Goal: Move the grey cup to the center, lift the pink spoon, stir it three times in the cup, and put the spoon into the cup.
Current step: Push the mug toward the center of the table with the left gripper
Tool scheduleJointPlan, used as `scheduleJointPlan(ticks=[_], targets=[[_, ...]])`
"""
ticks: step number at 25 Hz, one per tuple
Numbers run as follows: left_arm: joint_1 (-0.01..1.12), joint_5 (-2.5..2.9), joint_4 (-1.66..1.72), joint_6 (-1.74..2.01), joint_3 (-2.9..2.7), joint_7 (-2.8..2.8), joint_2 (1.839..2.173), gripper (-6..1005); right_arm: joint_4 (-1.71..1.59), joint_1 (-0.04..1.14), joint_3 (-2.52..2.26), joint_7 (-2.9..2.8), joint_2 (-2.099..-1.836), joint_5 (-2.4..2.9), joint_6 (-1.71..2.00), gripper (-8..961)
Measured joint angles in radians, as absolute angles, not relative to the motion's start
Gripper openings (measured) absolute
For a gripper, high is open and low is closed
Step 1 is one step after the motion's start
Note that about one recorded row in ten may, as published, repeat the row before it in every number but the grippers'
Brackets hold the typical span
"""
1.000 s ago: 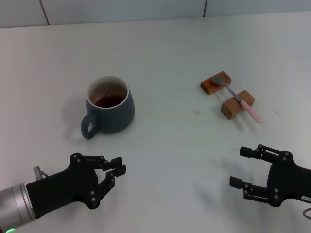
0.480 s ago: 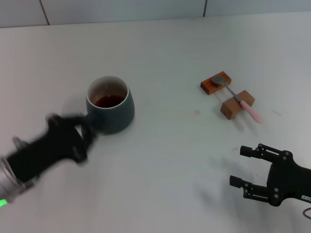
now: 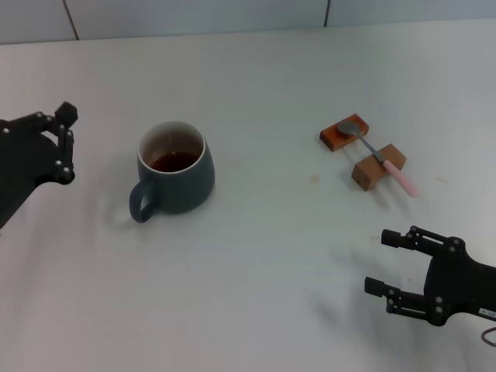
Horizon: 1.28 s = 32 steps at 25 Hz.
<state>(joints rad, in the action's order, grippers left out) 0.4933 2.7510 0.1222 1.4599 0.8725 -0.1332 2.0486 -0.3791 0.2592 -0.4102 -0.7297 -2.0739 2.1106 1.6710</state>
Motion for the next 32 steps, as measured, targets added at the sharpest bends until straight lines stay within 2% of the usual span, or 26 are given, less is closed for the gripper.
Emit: scheduleJointPlan(ticks=[6, 32], targets=[[0.512, 2.750, 0.103, 1.298, 0.871, 0.068, 2.064, -2, -0.378, 0.261, -0.408, -0.729, -2.074, 2.109, 1.671, 762], [0.459, 2.778, -0.170, 0.996, 0.836, 0.160, 2.072, -1, -0.374, 0.262, -0.406, -0.729, -2.076, 2.109, 1.664, 764]])
